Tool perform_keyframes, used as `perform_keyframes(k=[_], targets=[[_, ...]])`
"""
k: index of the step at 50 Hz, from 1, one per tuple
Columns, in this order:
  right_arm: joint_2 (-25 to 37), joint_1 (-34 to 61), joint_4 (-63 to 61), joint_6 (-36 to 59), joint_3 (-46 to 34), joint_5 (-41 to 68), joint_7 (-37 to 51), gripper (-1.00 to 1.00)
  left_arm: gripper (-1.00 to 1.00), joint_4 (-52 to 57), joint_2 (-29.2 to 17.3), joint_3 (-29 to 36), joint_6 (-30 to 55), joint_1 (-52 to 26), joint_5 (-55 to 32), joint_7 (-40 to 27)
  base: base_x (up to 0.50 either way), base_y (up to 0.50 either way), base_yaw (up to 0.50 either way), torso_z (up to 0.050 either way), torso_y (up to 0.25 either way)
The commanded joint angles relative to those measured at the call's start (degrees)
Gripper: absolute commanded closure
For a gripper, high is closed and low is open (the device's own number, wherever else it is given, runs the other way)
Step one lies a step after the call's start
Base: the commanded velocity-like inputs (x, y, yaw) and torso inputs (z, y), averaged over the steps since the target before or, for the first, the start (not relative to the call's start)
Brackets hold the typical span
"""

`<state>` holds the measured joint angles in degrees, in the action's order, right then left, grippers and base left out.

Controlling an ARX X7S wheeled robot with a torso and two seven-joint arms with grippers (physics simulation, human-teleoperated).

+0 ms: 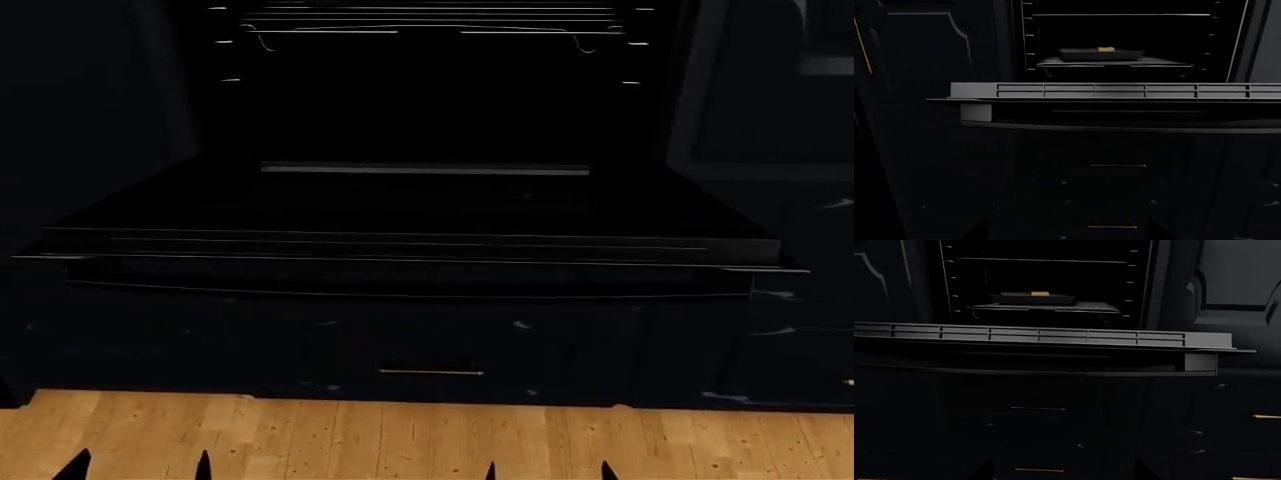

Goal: Close the oven door

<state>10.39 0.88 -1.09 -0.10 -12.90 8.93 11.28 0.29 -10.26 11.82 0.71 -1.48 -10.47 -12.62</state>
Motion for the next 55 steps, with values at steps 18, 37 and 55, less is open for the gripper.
perform_keyframes(k=[18, 37, 55], targets=[[0.32, 0.95, 0.87, 2.75, -0.64, -1.25, 3.56, -1.0, -1.0, 0.01, -0.77, 0.69, -1.13, 0.35, -0.79, -0.56, 0.0, 0.0, 0.0, 0.0, 0.0], [0.36, 1.05, 0.06, 3.39, -1.4, -0.49, 4.13, -1.0, -1.0, -1.47, -0.58, 0.83, -0.95, -0.05, -1.97, -1.42, 0.0, 0.0, 0.0, -0.023, 0.0], [0.75, 1.16, 0.09, 3.29, -1.89, -0.07, 4.59, -1.0, -1.0, -1.52, -0.95, 1.32, -1.09, -0.14, -2.36, -1.86, 0.0, 0.0, 0.0, -0.033, 0.0]])
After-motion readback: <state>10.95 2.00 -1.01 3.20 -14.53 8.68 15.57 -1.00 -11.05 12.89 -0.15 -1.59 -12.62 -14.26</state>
